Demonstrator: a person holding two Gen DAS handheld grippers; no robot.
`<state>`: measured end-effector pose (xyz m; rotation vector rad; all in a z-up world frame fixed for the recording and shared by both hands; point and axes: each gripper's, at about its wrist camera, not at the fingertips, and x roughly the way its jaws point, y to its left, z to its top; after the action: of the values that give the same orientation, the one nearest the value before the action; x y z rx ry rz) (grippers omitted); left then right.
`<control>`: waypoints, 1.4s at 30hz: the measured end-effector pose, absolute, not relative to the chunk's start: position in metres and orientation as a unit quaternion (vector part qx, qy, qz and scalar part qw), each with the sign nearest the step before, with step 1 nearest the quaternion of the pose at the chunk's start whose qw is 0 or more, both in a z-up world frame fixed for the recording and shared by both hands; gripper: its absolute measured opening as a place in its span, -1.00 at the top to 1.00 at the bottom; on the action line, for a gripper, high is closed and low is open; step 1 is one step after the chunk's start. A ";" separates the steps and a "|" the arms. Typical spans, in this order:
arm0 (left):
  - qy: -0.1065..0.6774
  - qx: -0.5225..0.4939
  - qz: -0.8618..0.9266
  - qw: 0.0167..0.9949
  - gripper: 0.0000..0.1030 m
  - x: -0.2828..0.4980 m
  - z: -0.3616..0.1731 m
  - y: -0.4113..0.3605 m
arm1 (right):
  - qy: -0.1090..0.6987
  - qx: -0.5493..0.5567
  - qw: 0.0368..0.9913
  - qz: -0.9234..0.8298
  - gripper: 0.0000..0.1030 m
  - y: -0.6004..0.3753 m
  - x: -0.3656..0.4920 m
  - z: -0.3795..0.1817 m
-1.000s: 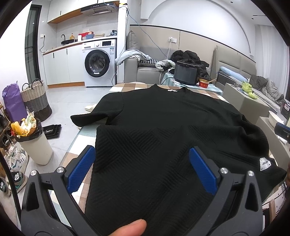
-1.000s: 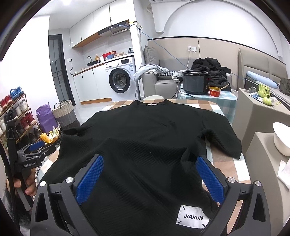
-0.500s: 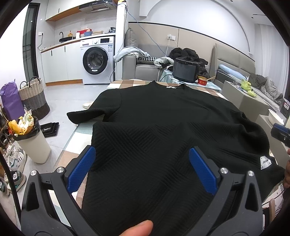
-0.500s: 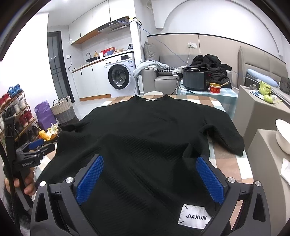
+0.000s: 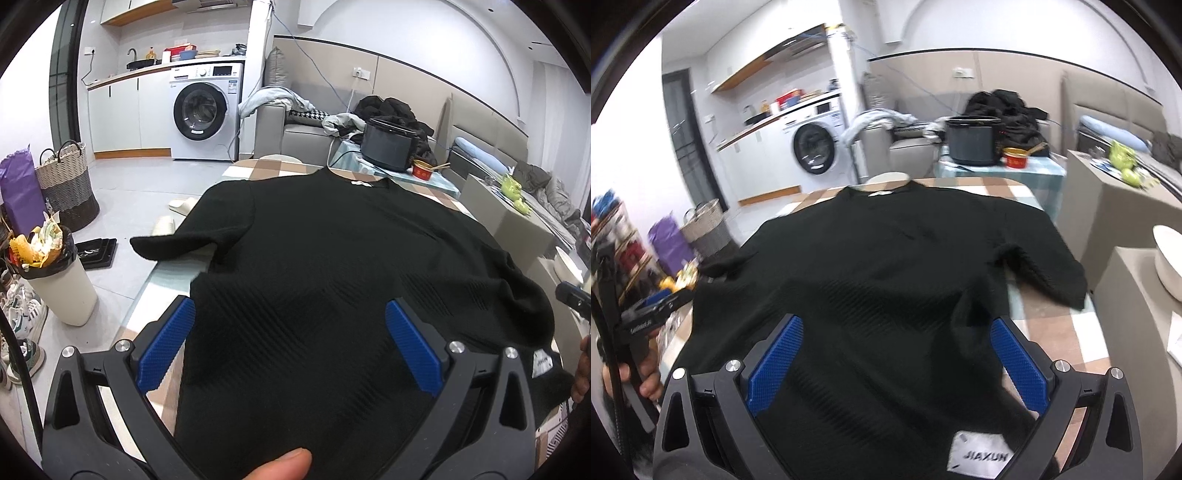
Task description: Fold small clothes
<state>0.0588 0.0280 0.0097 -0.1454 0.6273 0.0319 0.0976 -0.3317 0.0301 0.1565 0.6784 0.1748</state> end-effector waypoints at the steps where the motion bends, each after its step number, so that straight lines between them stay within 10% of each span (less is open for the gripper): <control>1: 0.308 -0.072 0.015 0.948 -0.99 0.063 0.010 0.029 | 0.332 0.086 0.936 0.078 -1.00 -0.338 0.100 0.031; 30: 0.356 -0.084 0.034 0.930 -0.83 0.219 -0.011 0.048 | 0.412 0.495 0.764 -0.035 -0.66 -0.508 0.237 -0.064; 42: 0.359 -0.080 0.038 0.929 -0.83 0.232 -0.023 0.056 | 0.419 0.423 0.790 -0.146 -0.22 -0.528 0.256 -0.055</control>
<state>0.2317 0.0556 -0.0233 -0.1644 0.7360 0.0782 0.2564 -0.5281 -0.0547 0.9102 0.9022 -0.3139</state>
